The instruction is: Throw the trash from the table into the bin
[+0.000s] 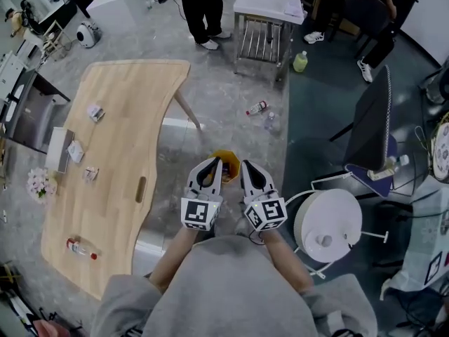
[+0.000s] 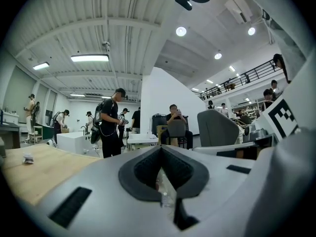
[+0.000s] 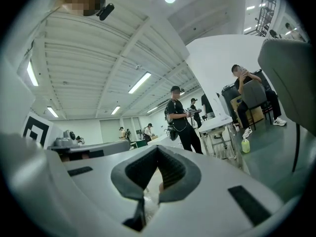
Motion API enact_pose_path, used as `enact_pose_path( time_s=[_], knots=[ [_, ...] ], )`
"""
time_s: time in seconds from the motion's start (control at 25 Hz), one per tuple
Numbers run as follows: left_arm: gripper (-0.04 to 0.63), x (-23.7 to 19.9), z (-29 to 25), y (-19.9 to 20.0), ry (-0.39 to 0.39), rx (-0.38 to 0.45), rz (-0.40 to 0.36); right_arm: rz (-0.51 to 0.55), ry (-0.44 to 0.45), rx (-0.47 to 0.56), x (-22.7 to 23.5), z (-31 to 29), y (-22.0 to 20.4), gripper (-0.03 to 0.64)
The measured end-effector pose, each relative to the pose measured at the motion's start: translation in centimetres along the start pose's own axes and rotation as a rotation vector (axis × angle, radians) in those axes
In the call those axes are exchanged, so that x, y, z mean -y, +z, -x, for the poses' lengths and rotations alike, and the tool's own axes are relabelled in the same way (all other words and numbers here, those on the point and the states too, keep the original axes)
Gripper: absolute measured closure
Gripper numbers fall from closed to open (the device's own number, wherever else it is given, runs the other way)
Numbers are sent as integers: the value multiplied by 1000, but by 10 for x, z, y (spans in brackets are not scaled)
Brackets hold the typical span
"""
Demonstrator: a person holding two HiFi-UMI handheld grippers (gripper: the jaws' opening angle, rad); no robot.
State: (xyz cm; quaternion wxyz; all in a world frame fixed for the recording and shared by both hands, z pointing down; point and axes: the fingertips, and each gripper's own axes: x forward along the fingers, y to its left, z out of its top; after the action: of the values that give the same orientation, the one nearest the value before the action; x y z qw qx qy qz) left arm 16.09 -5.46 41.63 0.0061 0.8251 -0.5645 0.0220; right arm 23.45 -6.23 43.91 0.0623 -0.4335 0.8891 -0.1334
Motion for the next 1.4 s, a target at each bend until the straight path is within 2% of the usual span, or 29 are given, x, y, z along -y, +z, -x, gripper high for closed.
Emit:
enact_pose_path(
  time_s=[0.16,0.32,0.56,0.8,1.08,1.4],
  knots=[
    [590,-11,18,-1,87,-2,3,5,78,-22,-13,-7,-5,612],
    [590,-34,51,-8,218,-15,8,7,190,-54,-41,-17,-16,612],
    [591,-79,116,-17,432,-31,29,10,357,-115,-97,-35,-37,612],
    [590,-122,173,-24,586,-42,58,17,496,-161,-164,-55,-53,612],
    [591,-176,223,-27,702,-22,80,45,613,-195,-237,-84,-72,612],
    [591,-227,255,-33,748,-4,107,81,633,-196,-281,-114,-79,612]
  ],
)
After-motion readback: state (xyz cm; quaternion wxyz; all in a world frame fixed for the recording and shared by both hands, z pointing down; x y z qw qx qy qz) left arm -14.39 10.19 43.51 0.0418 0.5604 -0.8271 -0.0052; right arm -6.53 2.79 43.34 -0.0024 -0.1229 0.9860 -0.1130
